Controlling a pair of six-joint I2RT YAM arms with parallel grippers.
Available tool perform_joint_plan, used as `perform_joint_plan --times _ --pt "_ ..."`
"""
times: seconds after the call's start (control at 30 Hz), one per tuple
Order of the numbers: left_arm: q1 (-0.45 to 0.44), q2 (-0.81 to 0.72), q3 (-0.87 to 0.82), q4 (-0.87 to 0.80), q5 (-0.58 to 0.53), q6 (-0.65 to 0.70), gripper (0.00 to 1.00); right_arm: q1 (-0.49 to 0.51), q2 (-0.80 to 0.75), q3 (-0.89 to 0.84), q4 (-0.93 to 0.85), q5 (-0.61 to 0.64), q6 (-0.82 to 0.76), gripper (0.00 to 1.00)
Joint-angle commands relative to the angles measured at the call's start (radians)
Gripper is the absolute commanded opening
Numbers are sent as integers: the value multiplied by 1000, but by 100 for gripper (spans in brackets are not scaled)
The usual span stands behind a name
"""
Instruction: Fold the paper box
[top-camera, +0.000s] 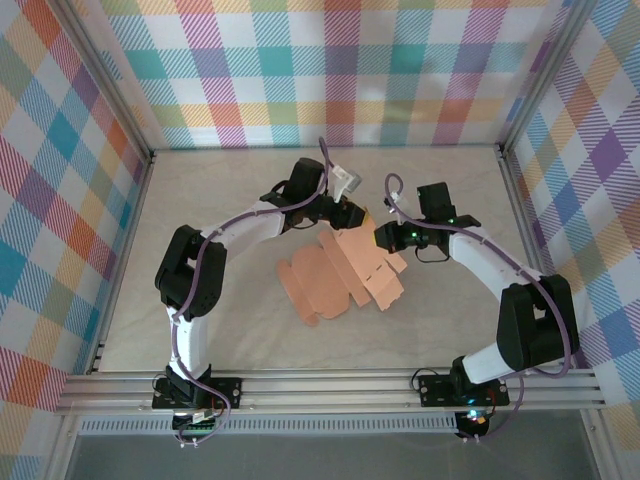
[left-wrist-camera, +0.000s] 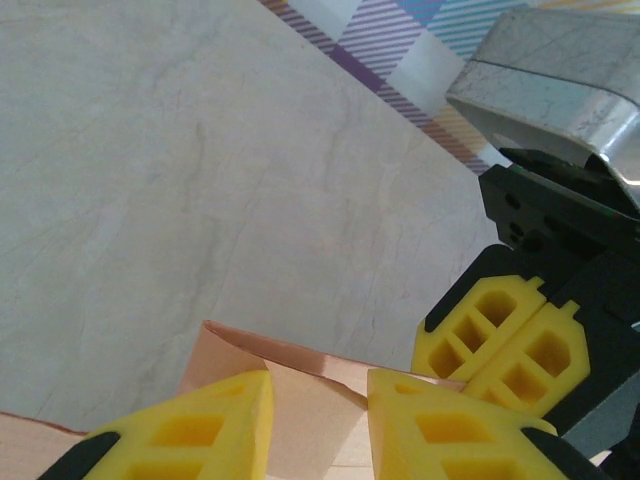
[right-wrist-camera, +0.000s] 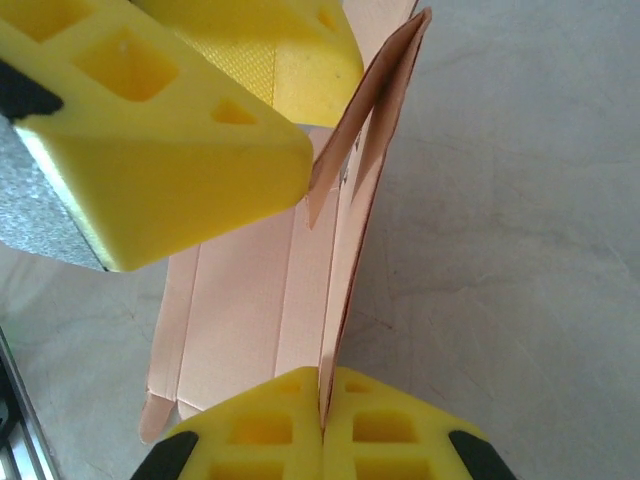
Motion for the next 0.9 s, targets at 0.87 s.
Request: perform_joint_plan --times 0.87 --pt "77 -58 -90 115 -62 -148 11 8 3 33 -27 -10 -28 0"
